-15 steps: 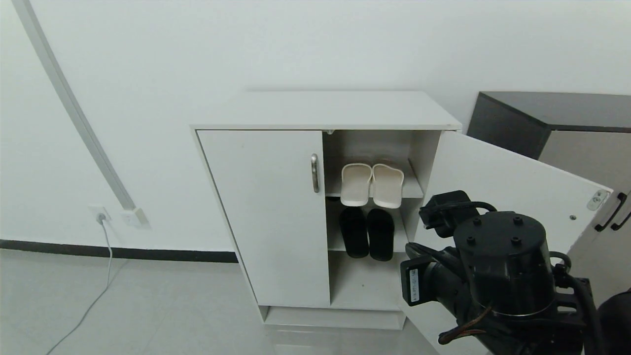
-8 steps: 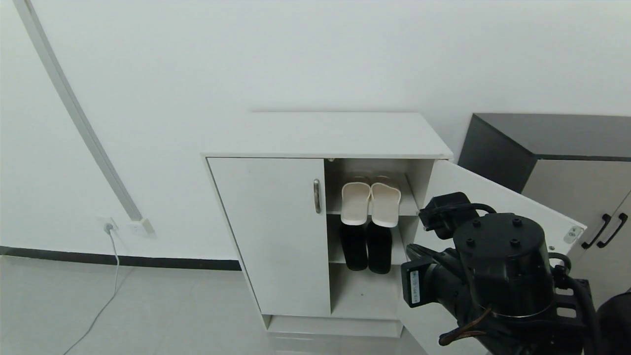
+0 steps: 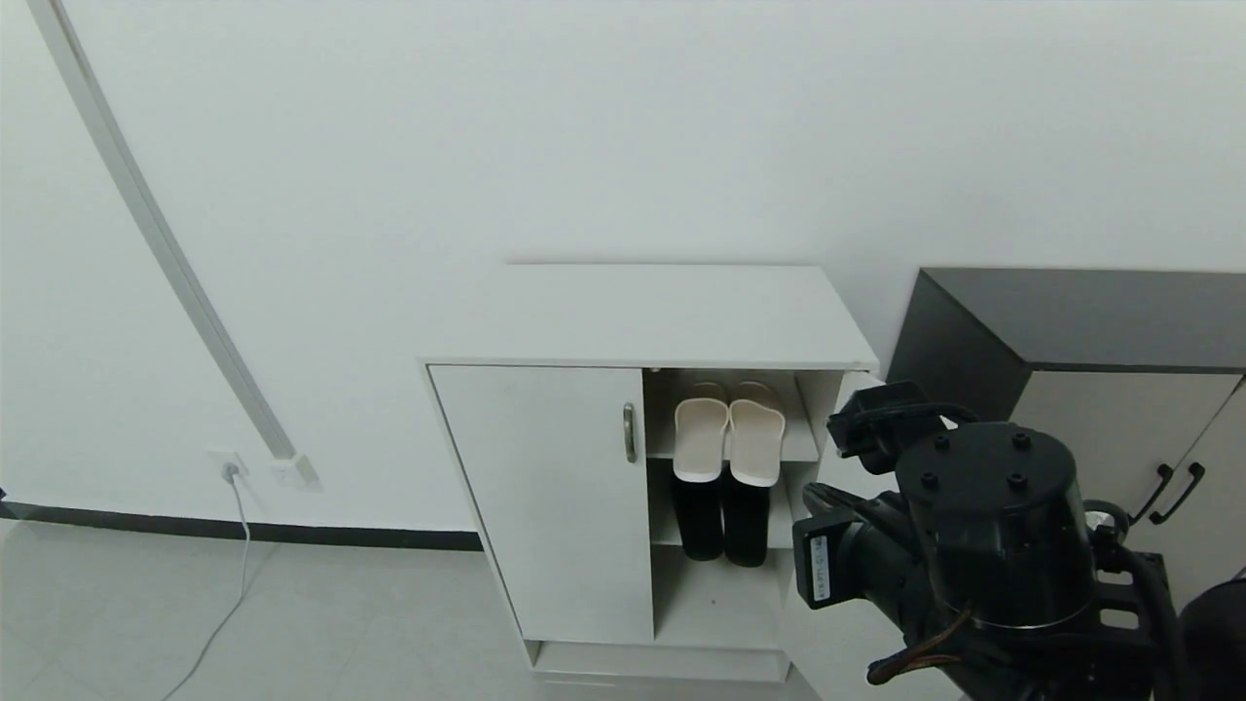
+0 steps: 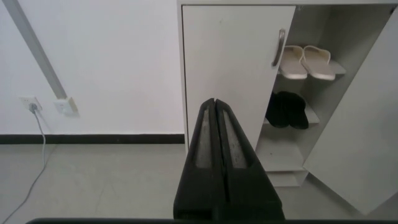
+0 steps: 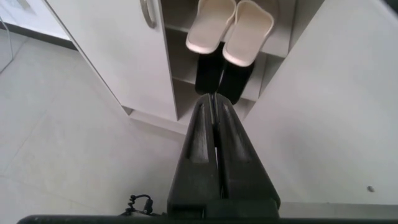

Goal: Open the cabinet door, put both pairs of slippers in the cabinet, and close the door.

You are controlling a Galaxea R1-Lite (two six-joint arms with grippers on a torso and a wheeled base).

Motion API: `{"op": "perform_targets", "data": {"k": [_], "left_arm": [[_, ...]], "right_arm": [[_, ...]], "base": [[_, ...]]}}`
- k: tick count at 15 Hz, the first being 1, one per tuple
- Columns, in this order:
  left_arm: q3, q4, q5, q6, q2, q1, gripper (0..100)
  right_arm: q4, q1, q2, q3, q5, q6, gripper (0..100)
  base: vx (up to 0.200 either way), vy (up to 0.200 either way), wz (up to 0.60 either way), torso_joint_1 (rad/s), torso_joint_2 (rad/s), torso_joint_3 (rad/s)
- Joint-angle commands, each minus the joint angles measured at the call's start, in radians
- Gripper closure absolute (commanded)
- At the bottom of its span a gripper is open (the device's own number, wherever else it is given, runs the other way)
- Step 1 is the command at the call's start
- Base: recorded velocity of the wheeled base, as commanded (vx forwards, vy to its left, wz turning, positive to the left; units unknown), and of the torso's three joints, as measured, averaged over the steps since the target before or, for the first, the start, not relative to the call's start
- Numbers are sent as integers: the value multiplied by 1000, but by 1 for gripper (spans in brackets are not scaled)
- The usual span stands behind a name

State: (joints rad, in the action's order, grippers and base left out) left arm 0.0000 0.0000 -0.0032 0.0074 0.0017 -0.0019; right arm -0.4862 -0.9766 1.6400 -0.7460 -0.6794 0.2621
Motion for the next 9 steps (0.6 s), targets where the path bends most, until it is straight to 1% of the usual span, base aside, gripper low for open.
{"op": "perform_targets", "data": {"k": [1, 5, 7, 9], "left_arm": [[0, 0, 0, 0, 0, -1, 100], [0, 0, 0, 0, 0, -1, 100], [0, 0, 0, 0, 0, 0, 100], [0, 0, 0, 0, 0, 0, 100]], "right_arm": [[-2, -1, -2, 0, 0, 0, 100], [-5, -1, -9, 4, 0, -1, 100], [-8, -1, -9, 4, 0, -1, 100], [-19, 1, -8, 5, 0, -6, 100]], "base": [[0, 0, 0, 242, -569, -320], [0, 0, 0, 265, -602, -339], [0, 0, 0, 217, -483, -261], [0, 0, 0, 166, -366, -198]]}}
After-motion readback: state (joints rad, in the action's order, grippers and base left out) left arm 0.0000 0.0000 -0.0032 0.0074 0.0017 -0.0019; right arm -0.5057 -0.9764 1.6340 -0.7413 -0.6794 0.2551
